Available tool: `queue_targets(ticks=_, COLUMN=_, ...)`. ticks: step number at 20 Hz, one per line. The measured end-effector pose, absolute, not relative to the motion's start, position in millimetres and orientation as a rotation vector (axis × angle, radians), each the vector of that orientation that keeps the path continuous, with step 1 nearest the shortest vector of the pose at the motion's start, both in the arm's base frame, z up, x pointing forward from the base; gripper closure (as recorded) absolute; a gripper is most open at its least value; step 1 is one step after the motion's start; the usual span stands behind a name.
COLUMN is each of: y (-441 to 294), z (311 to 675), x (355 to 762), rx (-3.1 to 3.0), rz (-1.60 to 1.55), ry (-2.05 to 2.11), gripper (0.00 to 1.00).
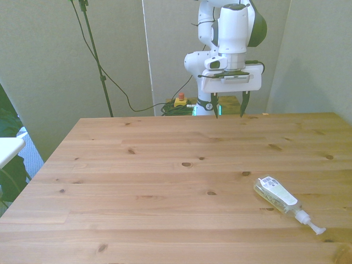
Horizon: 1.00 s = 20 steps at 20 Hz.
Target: Stand the sanitizer
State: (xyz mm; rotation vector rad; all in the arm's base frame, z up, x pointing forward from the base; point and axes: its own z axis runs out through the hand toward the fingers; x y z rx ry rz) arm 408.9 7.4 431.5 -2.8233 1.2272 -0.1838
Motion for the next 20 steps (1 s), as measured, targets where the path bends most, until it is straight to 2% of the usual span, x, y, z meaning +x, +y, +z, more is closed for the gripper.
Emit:
queue_targets(ticks=3, y=7.5, z=430.8, x=410.9, rx=-2.825, rz=-0.184, ry=1.226, gripper=0.0)
queue_targets(ticks=6, y=14.9, z=439.2, x=432.0, rx=-2.827, rz=-0.209, ry=1.208, gripper=0.0)
queue_targets(ticks=14, y=61.4, z=465.4, x=558.8, rx=-2.834, rz=-0.384, ry=1.194, gripper=0.0)
queue_targets(ticks=20, y=93.2, z=443.7, x=652.3, rx=-2.817, rz=-0.423, ry=1.156, gripper=0.0)
